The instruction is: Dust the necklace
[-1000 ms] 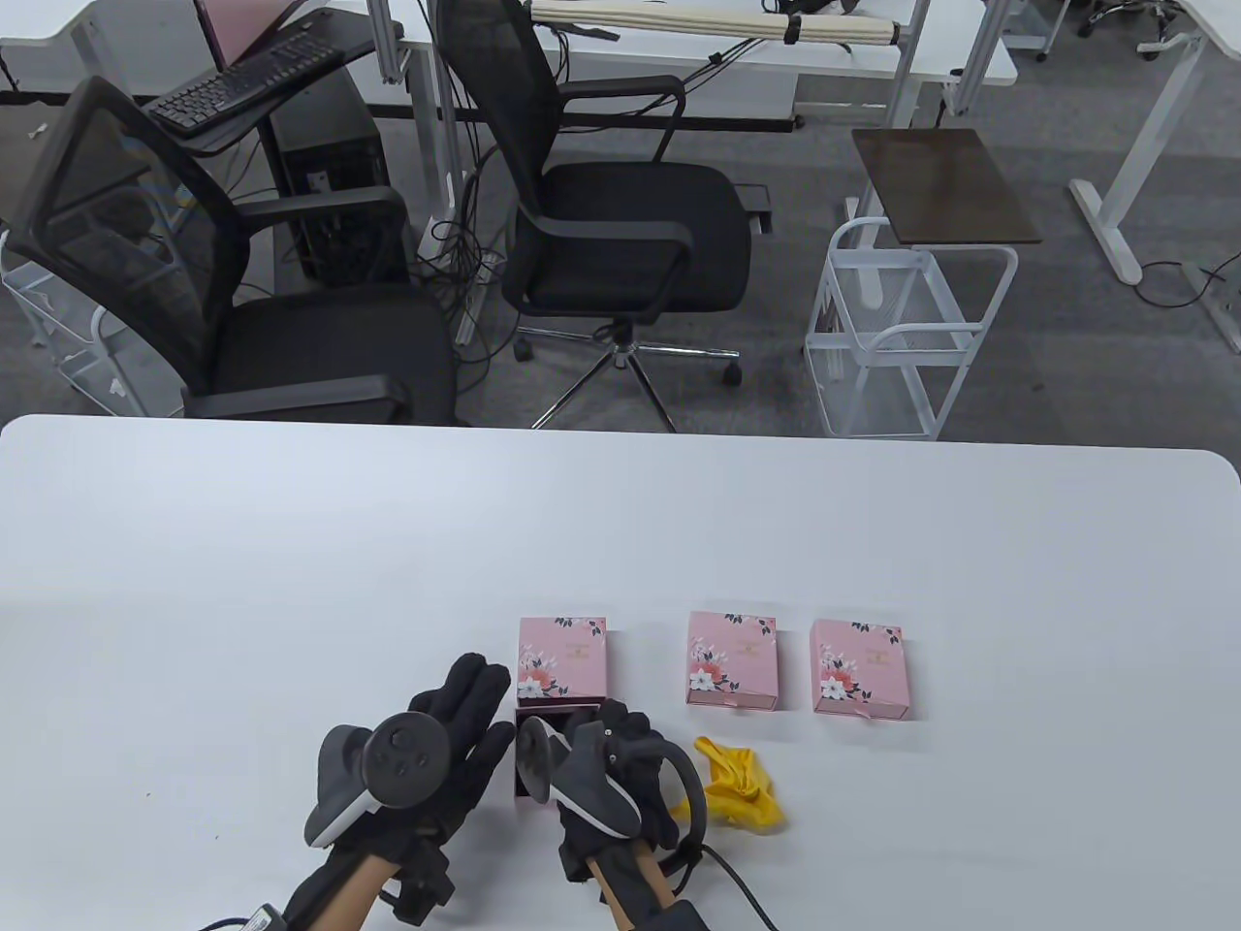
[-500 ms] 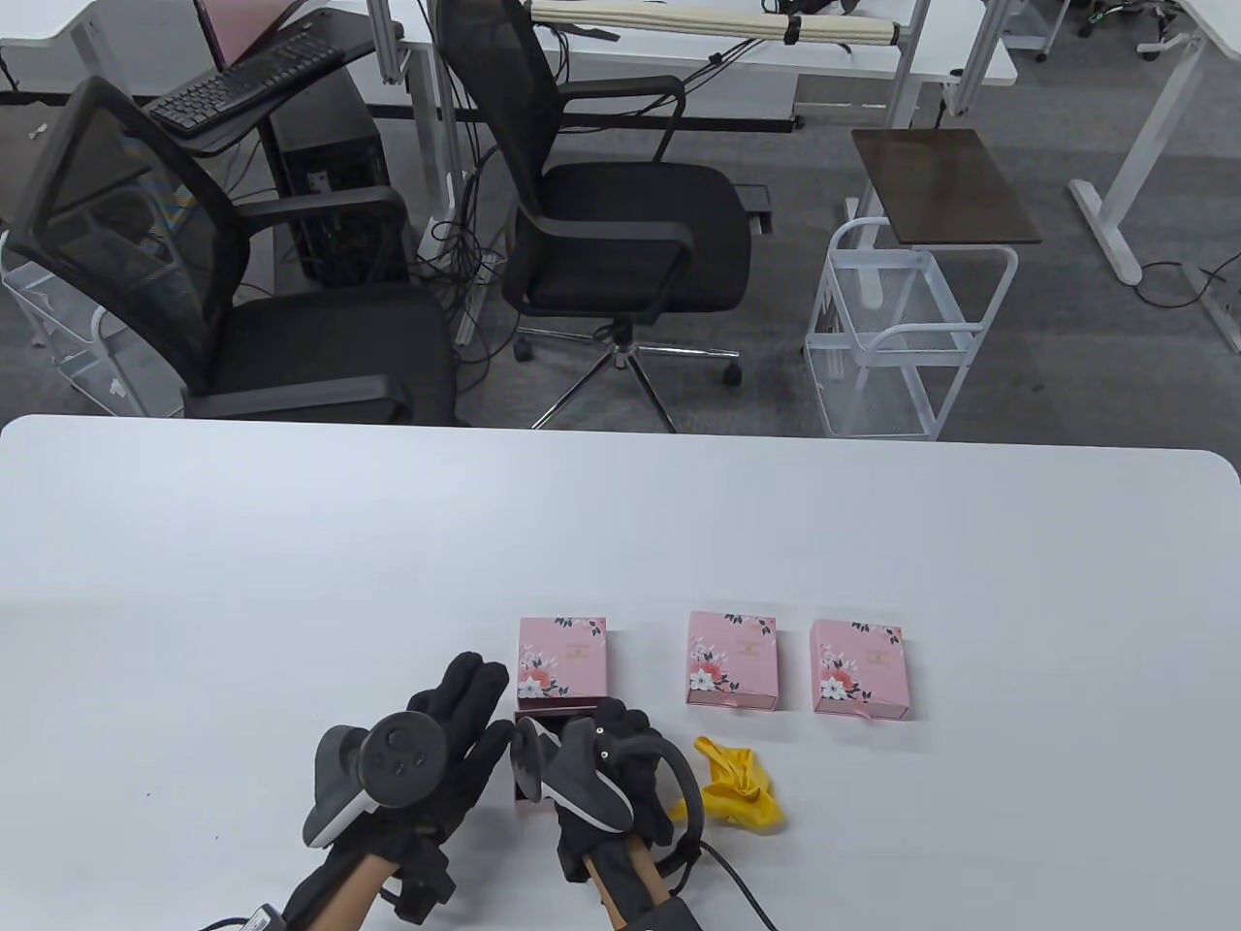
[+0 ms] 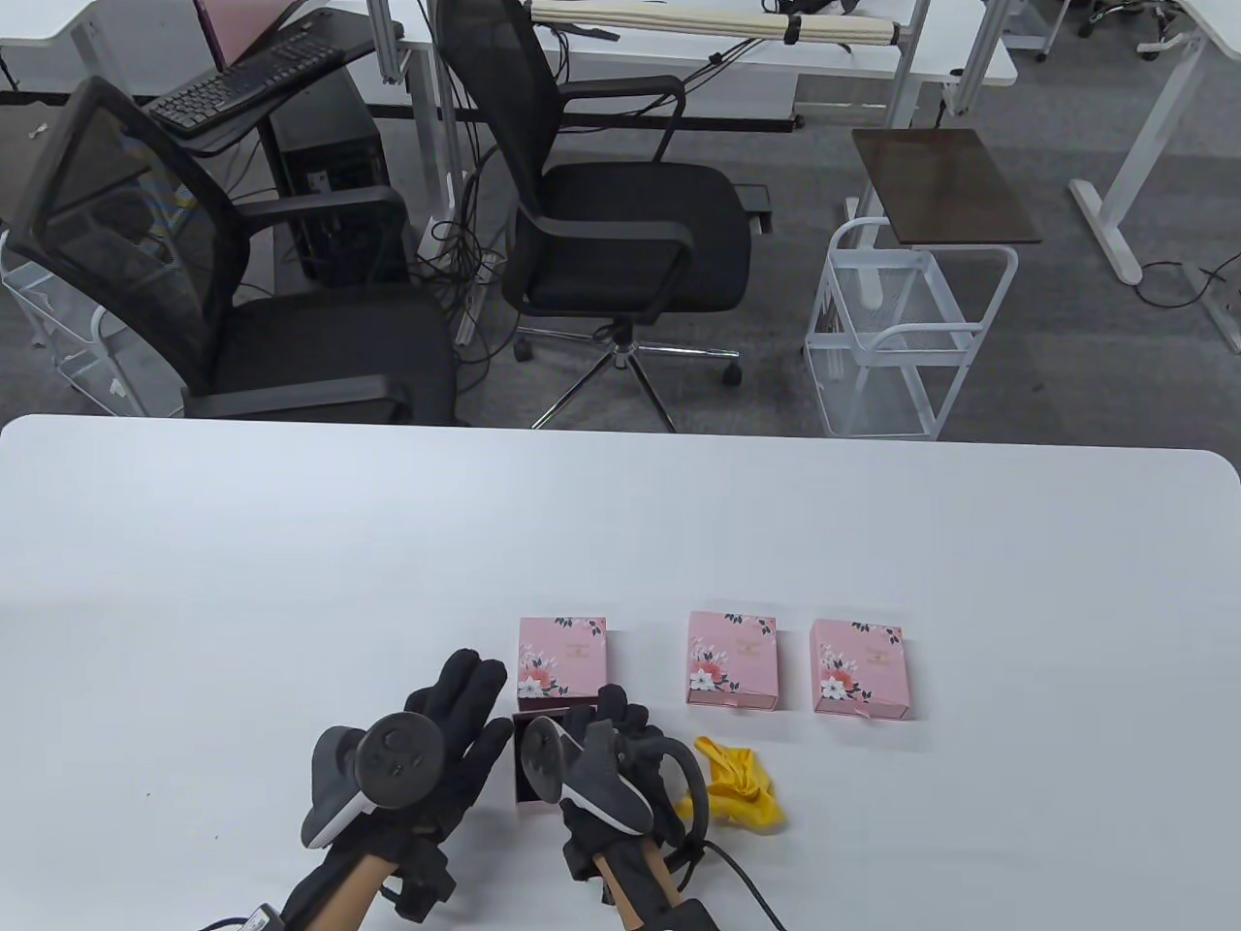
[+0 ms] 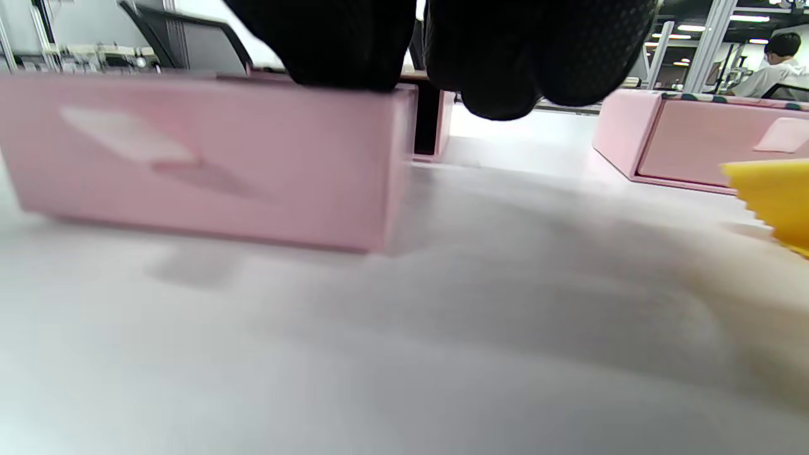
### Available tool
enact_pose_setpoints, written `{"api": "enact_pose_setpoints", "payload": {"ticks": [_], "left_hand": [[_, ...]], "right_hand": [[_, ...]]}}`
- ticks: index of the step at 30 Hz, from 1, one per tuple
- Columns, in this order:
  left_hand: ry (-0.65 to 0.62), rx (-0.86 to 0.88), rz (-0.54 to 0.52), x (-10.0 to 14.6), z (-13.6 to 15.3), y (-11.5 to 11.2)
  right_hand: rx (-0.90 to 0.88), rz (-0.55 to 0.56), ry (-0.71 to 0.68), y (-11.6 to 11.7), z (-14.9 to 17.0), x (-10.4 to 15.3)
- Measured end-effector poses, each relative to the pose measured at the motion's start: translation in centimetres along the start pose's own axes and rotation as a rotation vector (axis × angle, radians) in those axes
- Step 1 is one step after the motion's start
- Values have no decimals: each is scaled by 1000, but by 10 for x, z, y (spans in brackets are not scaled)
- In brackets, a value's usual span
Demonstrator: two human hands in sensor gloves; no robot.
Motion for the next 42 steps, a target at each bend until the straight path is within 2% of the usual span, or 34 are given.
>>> {"api": "enact_pose_setpoints", "payload": {"ticks": [4, 10, 16, 21, 23, 28, 32, 37, 42], "left_hand": [[6, 11, -6, 0, 2, 1], [6, 42, -19, 0, 4, 3], [6, 53, -18, 0, 5, 3], [-6, 65, 1, -2, 3, 3], [-23, 101, 21, -2, -1, 8], [-82, 228, -44, -4, -21, 31], [-94, 346, -49, -18, -48, 50], [-87, 339, -103, -29, -67, 64], [-95, 341, -130, -31, -67, 68]], "right_hand": [[-108, 66, -12, -17, 6, 2], [-390, 132, -58, -54, 19, 7], [-465, 157, -107, -91, 22, 5], [-563, 254, -142, -114, 26, 9], [-589, 281, -155, -119, 27, 12], [-668, 344, -184, -130, 31, 19], [-773, 389, -222, -137, 35, 24], [-842, 472, -241, -147, 40, 34], [-951, 478, -224, -146, 42, 36]]}}
Point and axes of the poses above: the tracker on the back of each hand, its own z axis roughly to the little-finger side, its own x axis roughly from the fingertips to the wrist, y = z × x, the point moved 1 cm from there along -x, roughly from the wrist to the fingertips, and after that the axes turned 3 degrees about -y, right-handed, at the moved point
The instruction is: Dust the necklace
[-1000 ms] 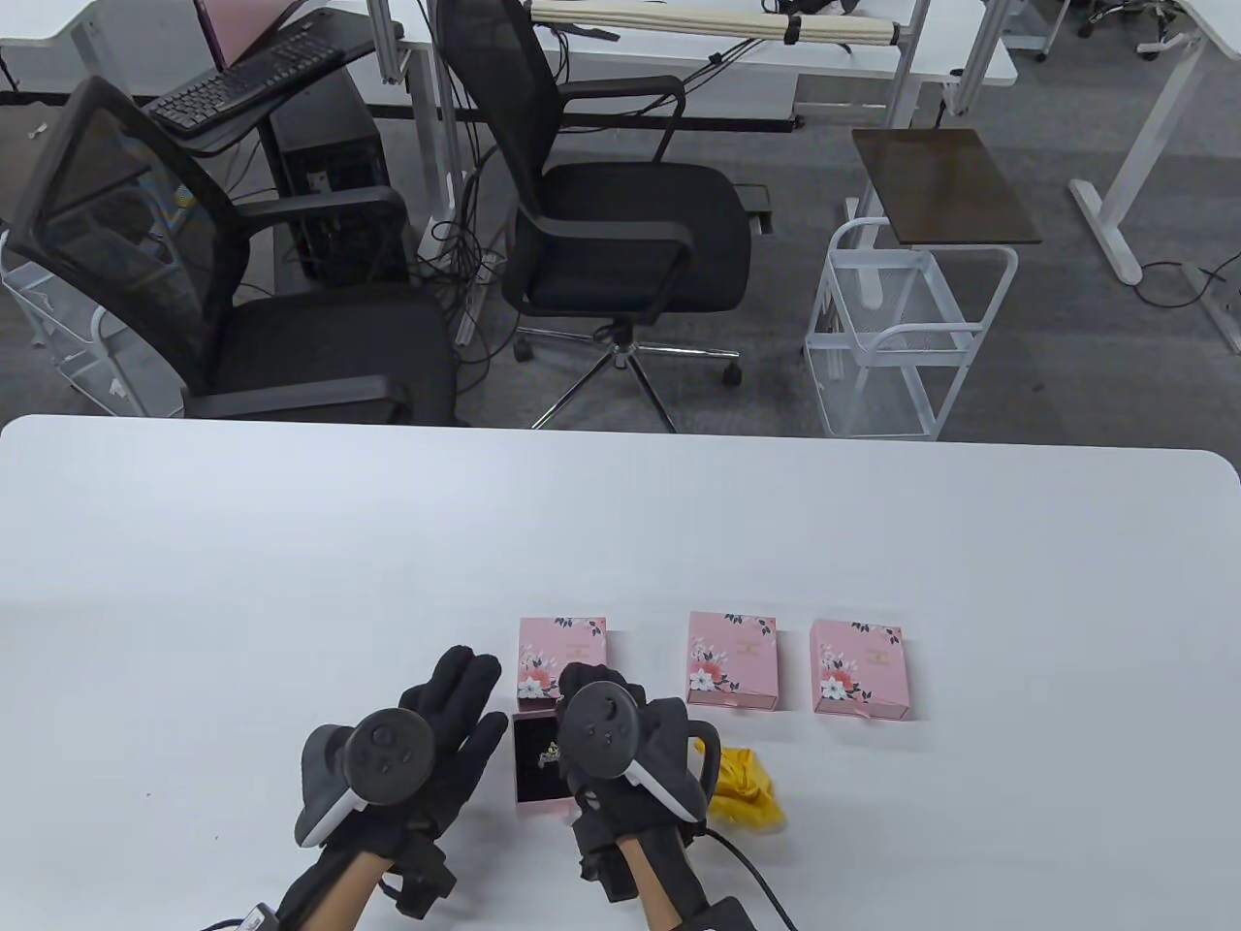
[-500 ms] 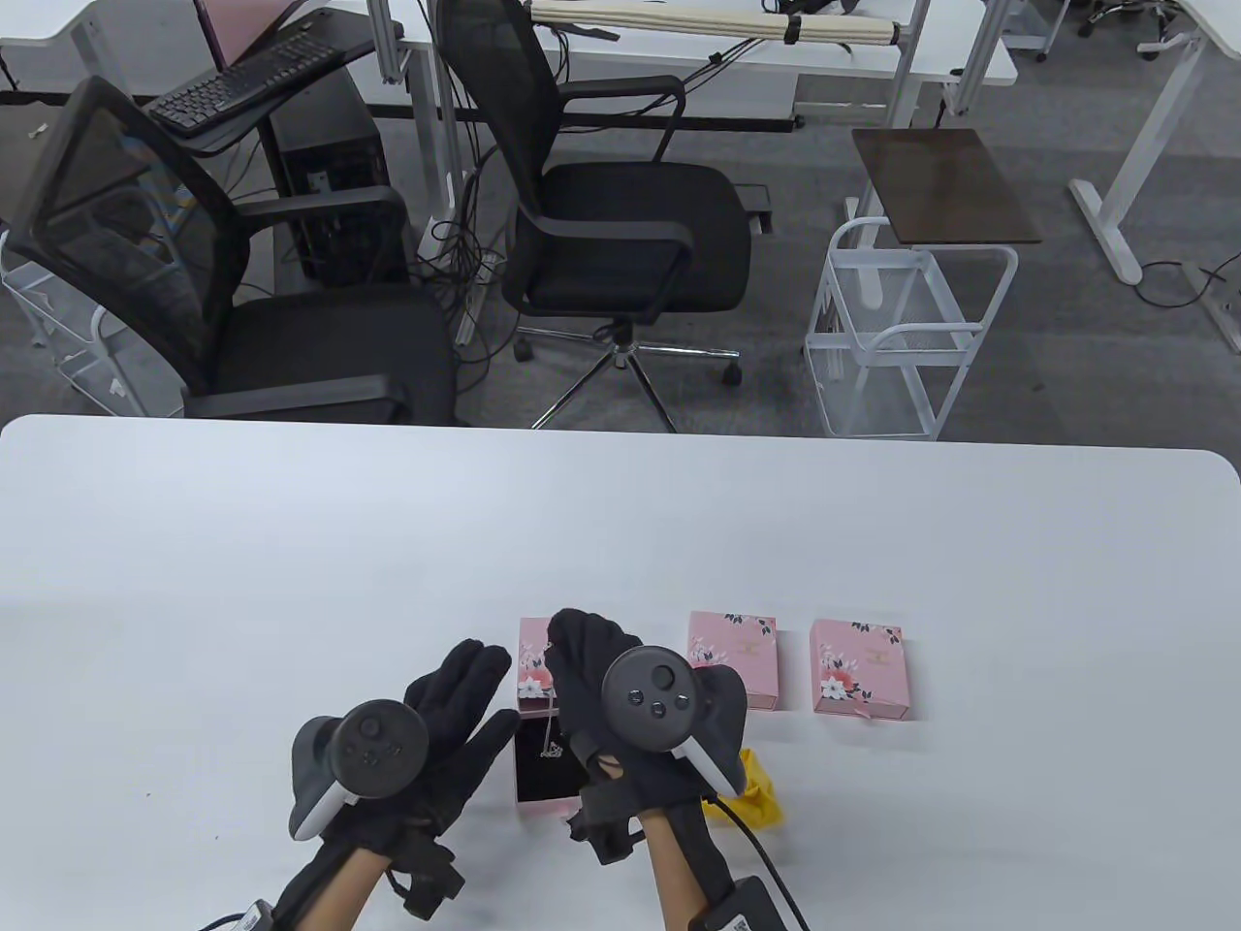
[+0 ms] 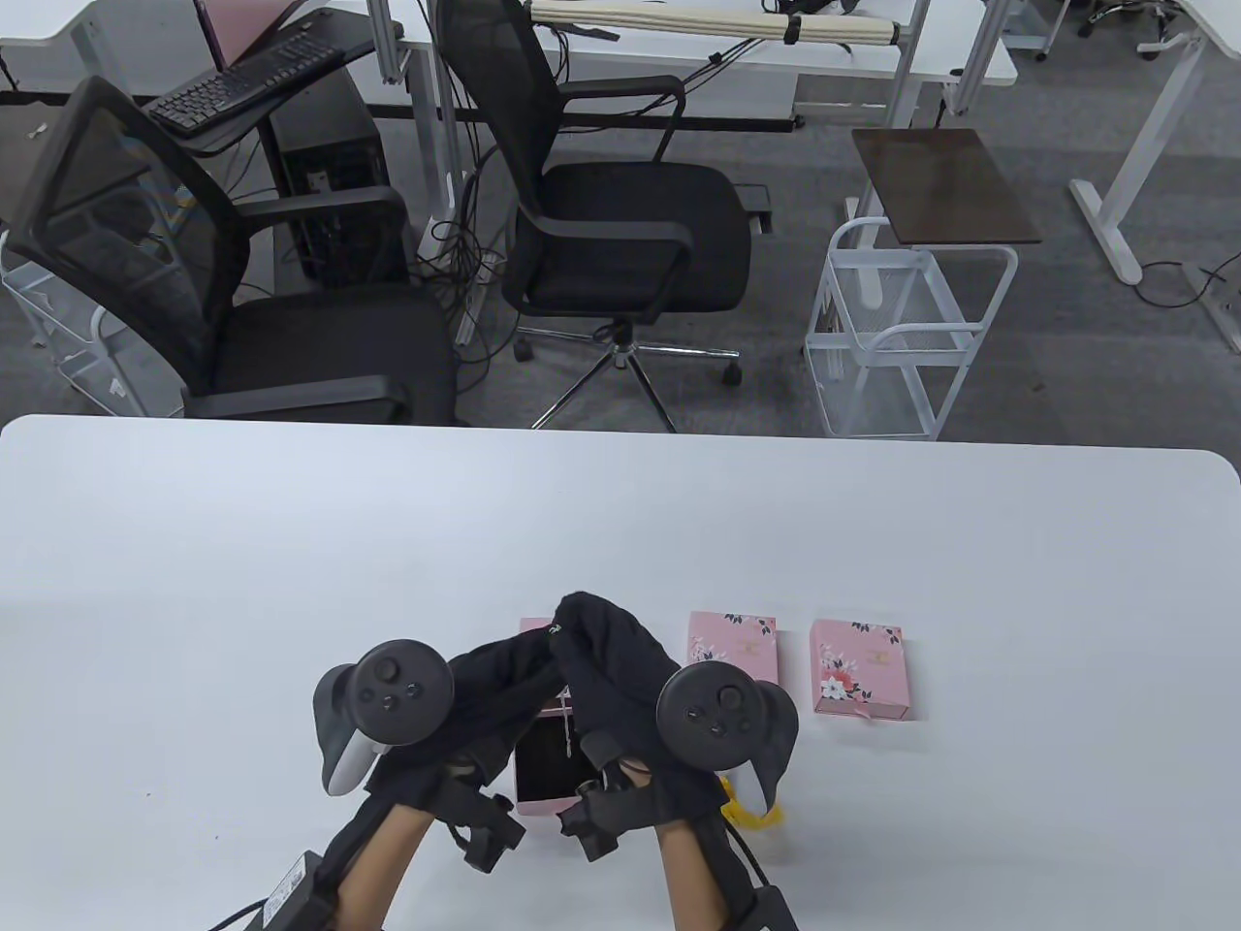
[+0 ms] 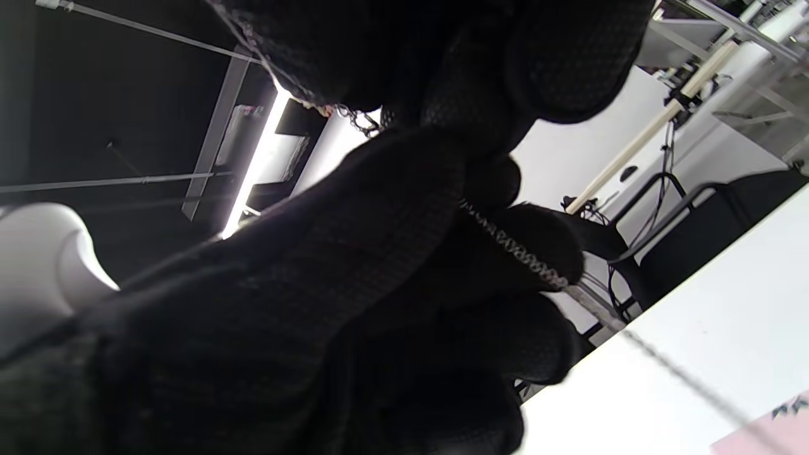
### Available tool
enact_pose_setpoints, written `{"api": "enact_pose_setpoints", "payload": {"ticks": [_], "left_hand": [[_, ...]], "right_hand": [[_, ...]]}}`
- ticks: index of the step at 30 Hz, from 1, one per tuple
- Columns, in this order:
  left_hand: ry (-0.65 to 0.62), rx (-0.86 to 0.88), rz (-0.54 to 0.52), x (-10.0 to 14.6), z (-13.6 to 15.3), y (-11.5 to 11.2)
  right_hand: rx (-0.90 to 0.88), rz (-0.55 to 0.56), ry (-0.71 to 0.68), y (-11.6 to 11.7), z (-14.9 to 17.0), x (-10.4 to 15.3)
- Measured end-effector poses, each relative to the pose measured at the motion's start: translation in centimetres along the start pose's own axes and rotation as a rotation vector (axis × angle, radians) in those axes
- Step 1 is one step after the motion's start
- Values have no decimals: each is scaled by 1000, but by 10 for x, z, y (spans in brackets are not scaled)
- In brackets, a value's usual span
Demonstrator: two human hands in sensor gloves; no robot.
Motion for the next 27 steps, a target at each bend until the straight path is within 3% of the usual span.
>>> {"api": "enact_pose_setpoints", "payload": {"ticks": [7, 13, 21, 27], "left_hand": [[-62, 81, 105, -4, 1, 10], [-76, 311, 253, -5, 5, 10], [-42, 482, 242, -5, 15, 13], [11, 550, 116, -2, 21, 23]], "right_hand": [[-87, 51, 41, -8, 3, 2], [-48, 42, 131, -8, 19, 0], [-167, -25, 307, 3, 45, -1], [-179, -23, 274, 1, 35, 0]]}}
Point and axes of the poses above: the tracker on the back of each hand, its own z axis roughly to the little-finger side, its own x axis roughly from the fingertips to the wrist, y = z × x, the point moved 1 cm from there along -x, roughly from the wrist to the fingertips, and after that the axes turned 3 degrees about -y, right-handed, at the moved point
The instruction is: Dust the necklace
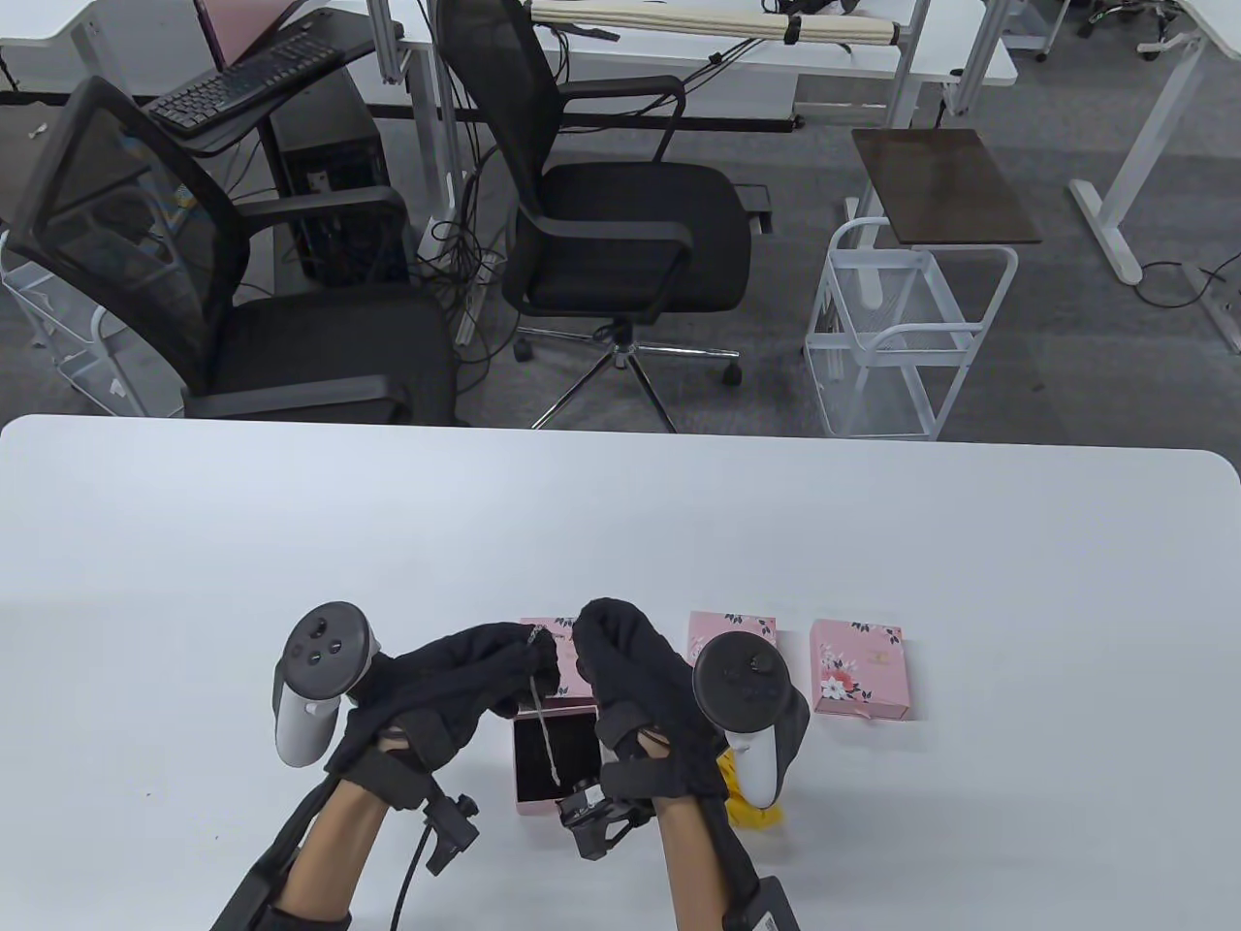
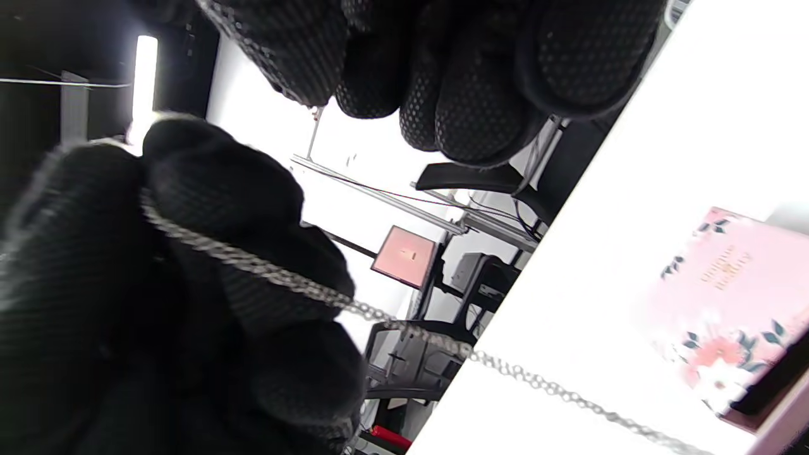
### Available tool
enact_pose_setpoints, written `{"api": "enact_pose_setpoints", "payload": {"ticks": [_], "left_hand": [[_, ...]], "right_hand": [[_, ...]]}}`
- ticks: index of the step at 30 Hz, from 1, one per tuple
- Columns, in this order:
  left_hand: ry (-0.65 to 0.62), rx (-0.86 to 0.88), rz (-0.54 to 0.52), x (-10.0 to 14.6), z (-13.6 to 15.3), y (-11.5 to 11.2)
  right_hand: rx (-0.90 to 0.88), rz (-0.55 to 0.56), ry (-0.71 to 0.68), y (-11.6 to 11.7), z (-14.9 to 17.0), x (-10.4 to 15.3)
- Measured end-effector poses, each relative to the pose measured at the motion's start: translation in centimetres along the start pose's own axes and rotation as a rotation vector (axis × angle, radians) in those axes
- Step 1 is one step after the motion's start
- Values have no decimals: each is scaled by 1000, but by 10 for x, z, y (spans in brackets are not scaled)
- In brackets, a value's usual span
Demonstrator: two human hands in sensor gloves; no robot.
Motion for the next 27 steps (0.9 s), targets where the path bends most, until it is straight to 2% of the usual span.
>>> {"api": "enact_pose_setpoints", "payload": {"ticks": [5, 11, 15, 20, 24, 27], "left_hand": [[-16, 18, -122, 5, -3, 8], [-51, -17, -209, 11, -10, 11], [-64, -25, -199, 11, -14, 4], [-84, -25, -181, 11, -17, 2], [-68, -18, -215, 12, -15, 10], [-52, 18, -222, 11, -10, 14]], "right_hand": [[71, 45, -130, 1, -25, 10], [240, -2, -243, 19, -46, 19], [343, 0, -272, 33, -48, 21], [338, 104, -325, 37, -46, 23], [353, 35, -345, 41, -50, 23], [380, 26, -345, 45, -50, 23]]}}
Point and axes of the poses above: the tracker on the back of each hand, its own z axis roughly to the little-finger side, its own x axis roughly from the fingertips to the wrist, y = z × x, the point moved 1 cm from there along -x, roughly from the wrist to the fingertips, and after that the axes turned 3 degrees about -y, right-handed, at the moved point
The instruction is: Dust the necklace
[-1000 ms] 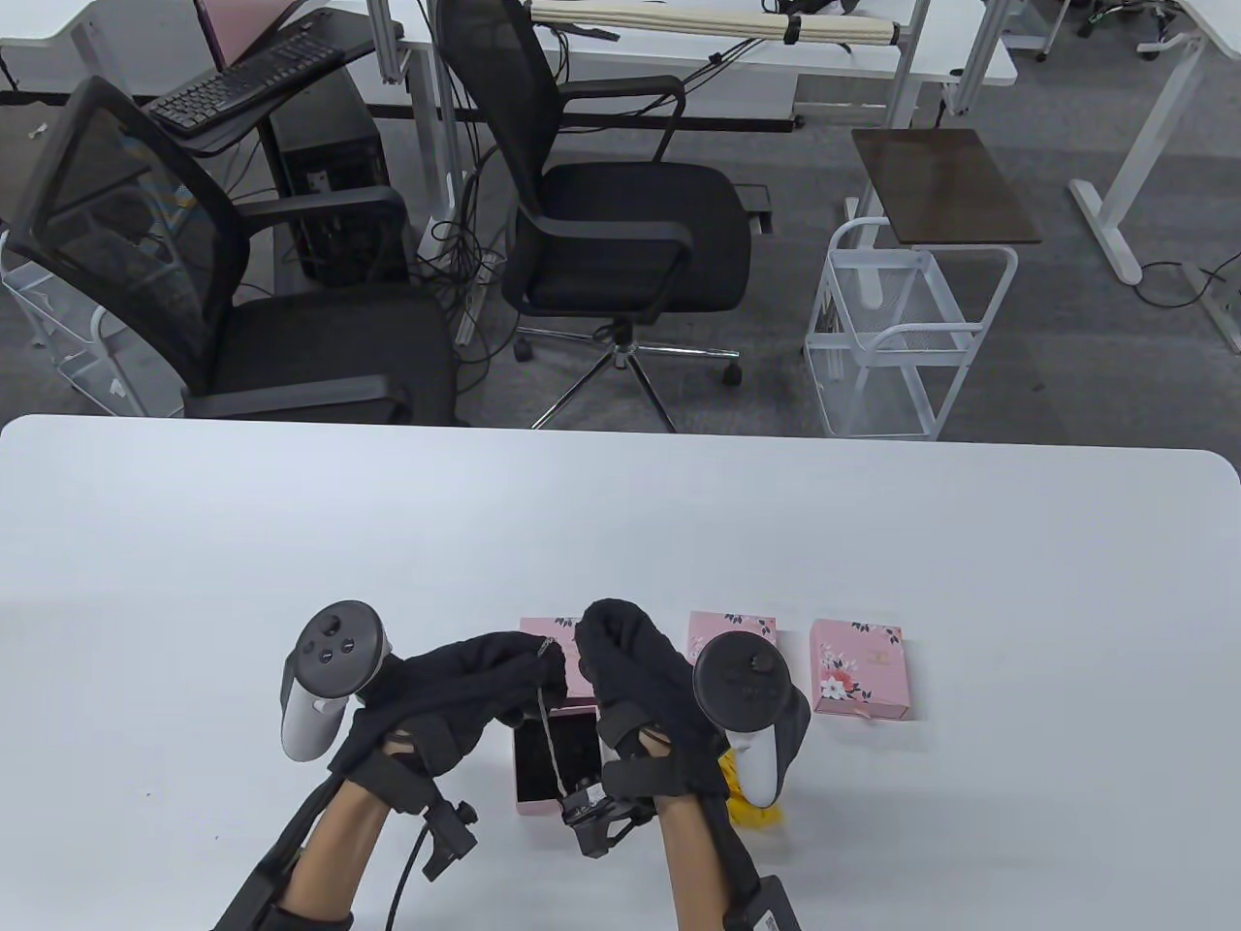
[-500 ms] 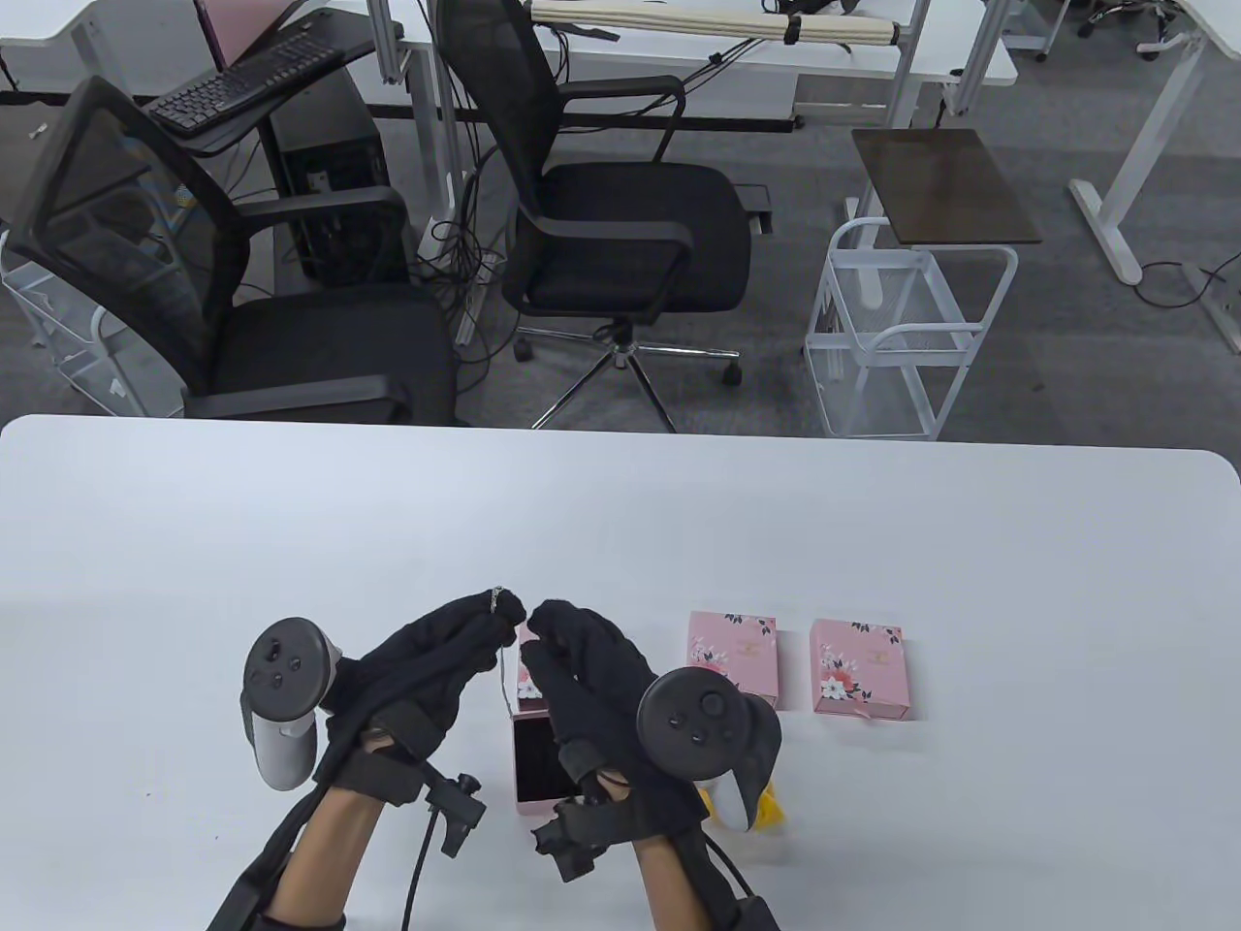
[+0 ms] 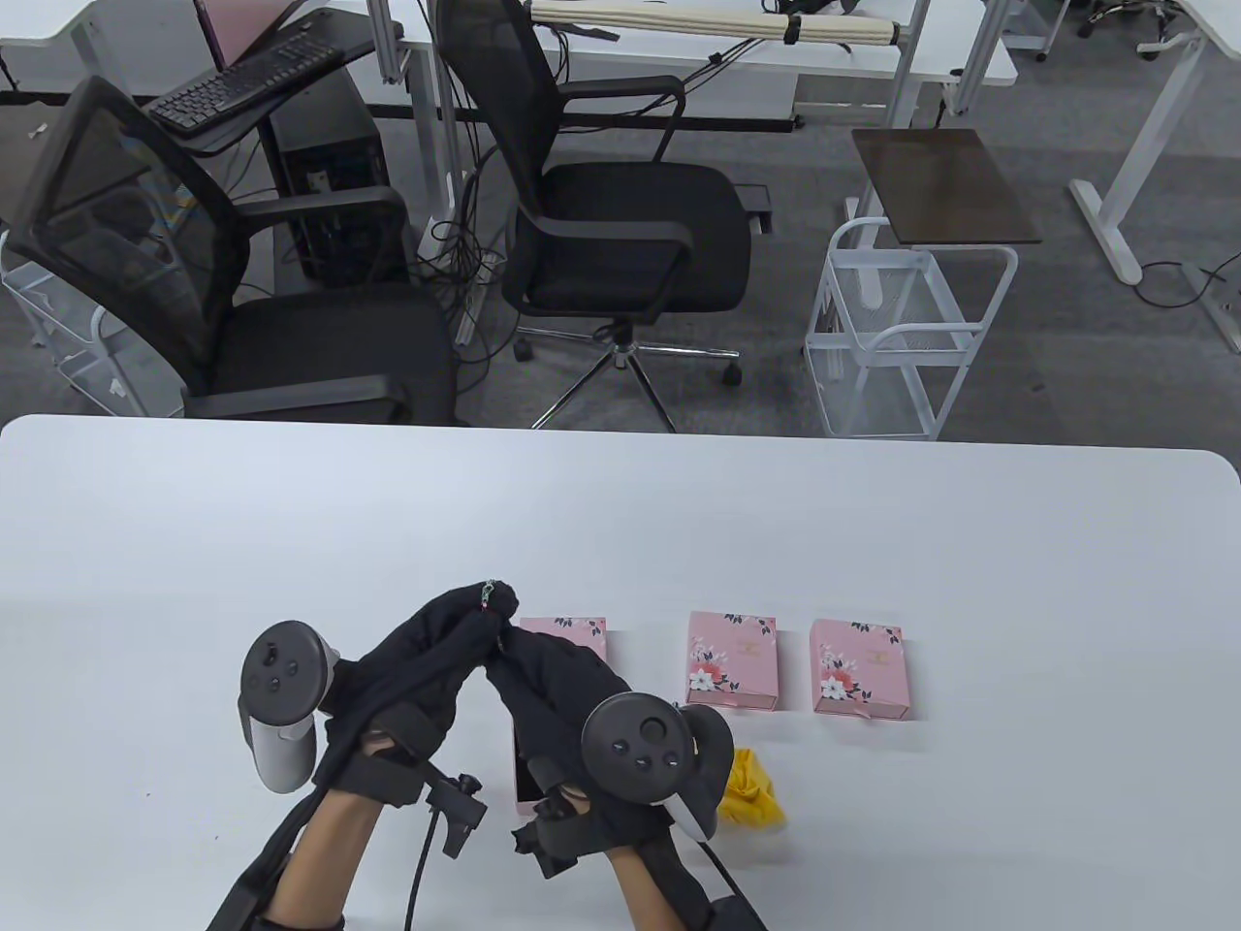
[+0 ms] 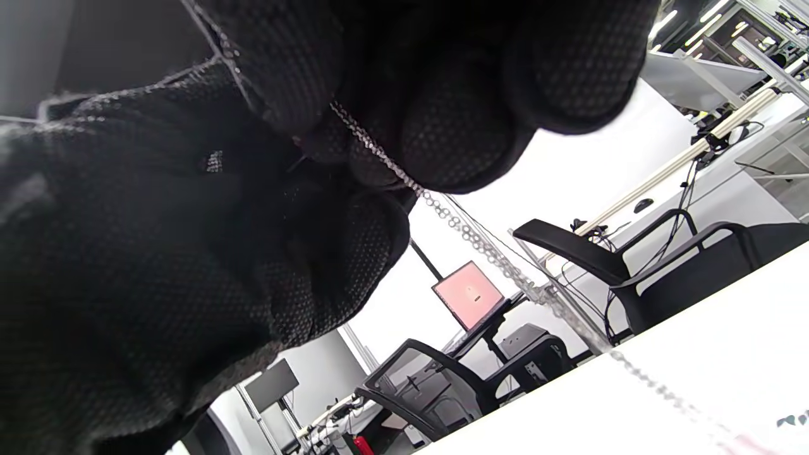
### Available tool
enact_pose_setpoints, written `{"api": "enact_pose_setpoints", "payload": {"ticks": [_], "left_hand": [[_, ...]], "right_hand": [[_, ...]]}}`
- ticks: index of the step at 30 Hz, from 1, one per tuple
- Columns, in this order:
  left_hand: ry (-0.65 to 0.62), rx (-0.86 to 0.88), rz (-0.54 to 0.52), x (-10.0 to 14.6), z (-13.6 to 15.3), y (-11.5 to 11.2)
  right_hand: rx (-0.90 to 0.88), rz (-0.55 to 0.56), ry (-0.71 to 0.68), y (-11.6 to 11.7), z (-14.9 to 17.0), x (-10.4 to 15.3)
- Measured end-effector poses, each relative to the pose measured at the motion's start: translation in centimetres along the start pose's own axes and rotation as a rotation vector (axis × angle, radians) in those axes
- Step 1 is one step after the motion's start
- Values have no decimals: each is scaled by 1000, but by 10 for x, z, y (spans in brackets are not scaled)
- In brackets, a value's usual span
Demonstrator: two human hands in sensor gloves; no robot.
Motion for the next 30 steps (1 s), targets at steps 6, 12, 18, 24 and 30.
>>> {"api": "enact_pose_setpoints", "payload": {"ticks": [6, 12, 18, 24, 30], "left_hand": [[19, -124, -85, 1, -1, 14], [28, -78, -74, 0, 1, 14], [15, -102, -106, 0, 2, 18], [0, -115, -193, 3, -1, 28], [-30, -221, -237, 6, -9, 40]], "right_hand": [[-6, -74, 21, 11, 3, -1], [-30, -109, 32, 20, 5, -1], [-40, -128, 49, 25, 10, -2], [-28, -161, 58, 33, 13, -1], [-49, -173, 75, 38, 16, -1]]}}
Point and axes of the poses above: the tracker on the back of each hand, its own z axis roughly to the little-finger side, its own x axis roughly from the fingertips to the wrist, y = z × x, the point moved 1 cm from there along -x, roughly from the wrist to the fingertips, and after that the axes turned 3 degrees about -y, right-handed, at the moved point
